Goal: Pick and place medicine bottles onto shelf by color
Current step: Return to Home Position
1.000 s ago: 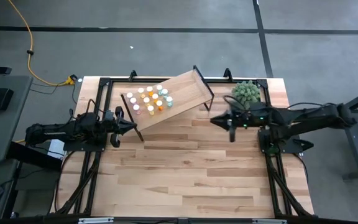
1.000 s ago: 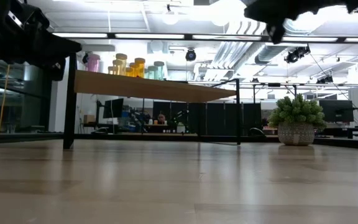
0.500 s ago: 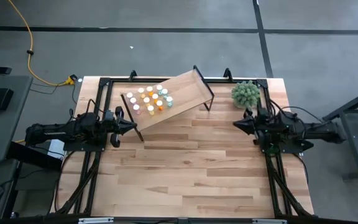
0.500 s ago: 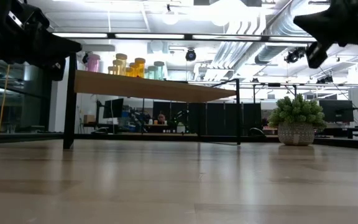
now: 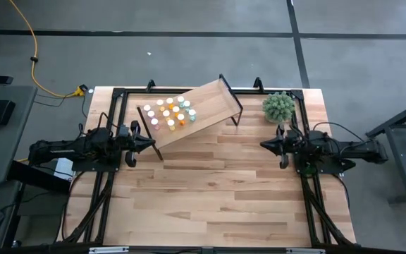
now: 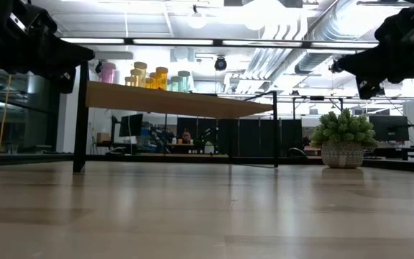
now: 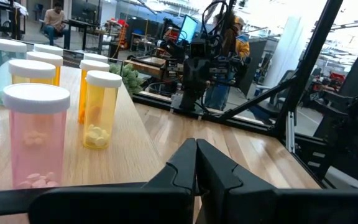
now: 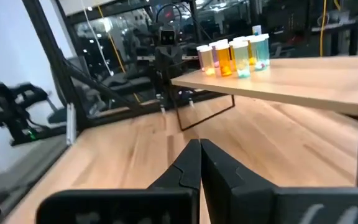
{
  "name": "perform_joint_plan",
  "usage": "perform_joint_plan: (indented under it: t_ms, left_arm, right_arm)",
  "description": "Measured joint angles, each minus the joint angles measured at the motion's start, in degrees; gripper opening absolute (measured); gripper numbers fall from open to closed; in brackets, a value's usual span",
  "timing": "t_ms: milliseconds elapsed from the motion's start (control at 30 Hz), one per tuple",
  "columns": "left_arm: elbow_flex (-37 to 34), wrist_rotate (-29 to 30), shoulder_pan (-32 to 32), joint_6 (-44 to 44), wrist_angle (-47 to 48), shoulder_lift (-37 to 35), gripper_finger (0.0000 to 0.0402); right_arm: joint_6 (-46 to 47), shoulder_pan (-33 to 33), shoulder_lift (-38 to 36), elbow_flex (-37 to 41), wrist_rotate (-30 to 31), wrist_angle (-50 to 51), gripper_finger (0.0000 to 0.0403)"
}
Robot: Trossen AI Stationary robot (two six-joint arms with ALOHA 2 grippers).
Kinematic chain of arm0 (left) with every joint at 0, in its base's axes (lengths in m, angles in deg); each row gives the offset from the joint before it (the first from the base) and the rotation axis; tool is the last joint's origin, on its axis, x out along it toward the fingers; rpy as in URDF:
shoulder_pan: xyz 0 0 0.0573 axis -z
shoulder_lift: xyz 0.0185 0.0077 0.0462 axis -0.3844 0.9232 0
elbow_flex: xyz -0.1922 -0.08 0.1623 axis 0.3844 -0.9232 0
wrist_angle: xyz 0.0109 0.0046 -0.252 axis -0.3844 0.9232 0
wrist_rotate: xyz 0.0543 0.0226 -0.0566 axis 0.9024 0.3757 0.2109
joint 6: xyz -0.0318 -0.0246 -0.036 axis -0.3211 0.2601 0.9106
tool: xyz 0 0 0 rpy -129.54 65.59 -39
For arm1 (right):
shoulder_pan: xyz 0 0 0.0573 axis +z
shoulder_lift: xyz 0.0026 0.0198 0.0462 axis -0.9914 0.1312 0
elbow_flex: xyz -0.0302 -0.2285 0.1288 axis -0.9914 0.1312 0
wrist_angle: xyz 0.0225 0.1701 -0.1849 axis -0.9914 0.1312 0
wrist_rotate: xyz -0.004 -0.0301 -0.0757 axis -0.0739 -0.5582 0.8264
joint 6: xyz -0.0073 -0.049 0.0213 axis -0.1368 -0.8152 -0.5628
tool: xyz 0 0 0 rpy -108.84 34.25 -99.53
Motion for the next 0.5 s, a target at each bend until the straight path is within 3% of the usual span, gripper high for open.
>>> perform_joint_plan:
  t_ms: [200, 500]
  left_arm:
    - [0.0, 0.0, 0.02, 0.0, 0.0, 0.0, 0.0003]
    - [0.0, -0.02, 0.02, 0.0, 0.0, 0.0, 0.0003]
  right_arm:
    - [-5.34, 0.0, 0.54, 0.0, -0.11, 0.03, 0.0]
    - [3.65, 0.0, 0.57, 0.0, -0.19, 0.06, 0.0]
